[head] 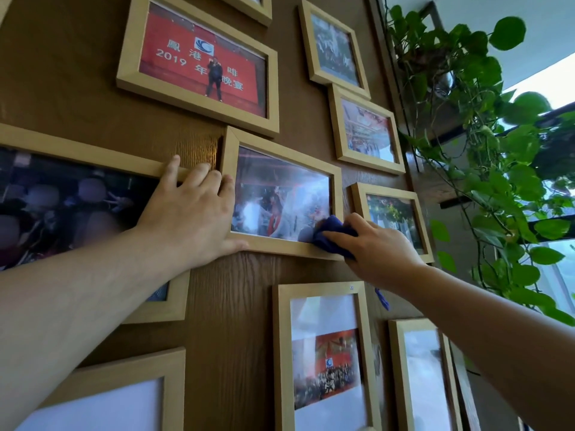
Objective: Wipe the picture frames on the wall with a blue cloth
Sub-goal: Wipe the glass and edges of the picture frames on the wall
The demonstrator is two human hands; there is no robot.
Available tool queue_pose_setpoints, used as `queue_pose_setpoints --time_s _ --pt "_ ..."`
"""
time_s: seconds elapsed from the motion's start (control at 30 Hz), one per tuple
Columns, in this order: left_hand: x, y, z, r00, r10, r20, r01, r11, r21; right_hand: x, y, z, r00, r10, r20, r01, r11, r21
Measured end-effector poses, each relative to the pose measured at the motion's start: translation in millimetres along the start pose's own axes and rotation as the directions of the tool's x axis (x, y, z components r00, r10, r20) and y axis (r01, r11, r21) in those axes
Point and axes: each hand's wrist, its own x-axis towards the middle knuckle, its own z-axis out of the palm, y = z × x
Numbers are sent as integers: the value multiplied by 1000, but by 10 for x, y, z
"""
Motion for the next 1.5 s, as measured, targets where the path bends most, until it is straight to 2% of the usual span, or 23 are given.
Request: queue_pose_setpoints --time_s 0.13,0.3,0.6,0.87,1.07,1.23,1.5 --pt "1 5 1 1000 -2 -1 2 1000 12 -12 -50 -15 1000 31 -3 -31 999 -33" --pt "-56 10 -76 1000 2 23 -2 1000 -2 -14 -199 -105 993 99 -71 -94 993 66" --pt "-731 -133 -340 982 175 -70 -178 983 -37 -35 -759 -343 968 45 -245 20 966 258" --pt "-1249 -402 -213 977 210 -25 -211 977 -30 -122 -1340 -460 946 36 -323 91 925 369" --pt "-1549 -898 -240 992 126 -20 -125 991 38 64 -1758 -785 917 9 -399 165 902 399" --pt "-1674 -1341 -255 999 14 -41 -11 997 83 420 -2075 -1164 881 -34 -473 226 907 355" --pt "-1782 -1688 -122 983 -170 68 160 979 130 1036 -2536 -1641 846 -141 -514 292 929 226"
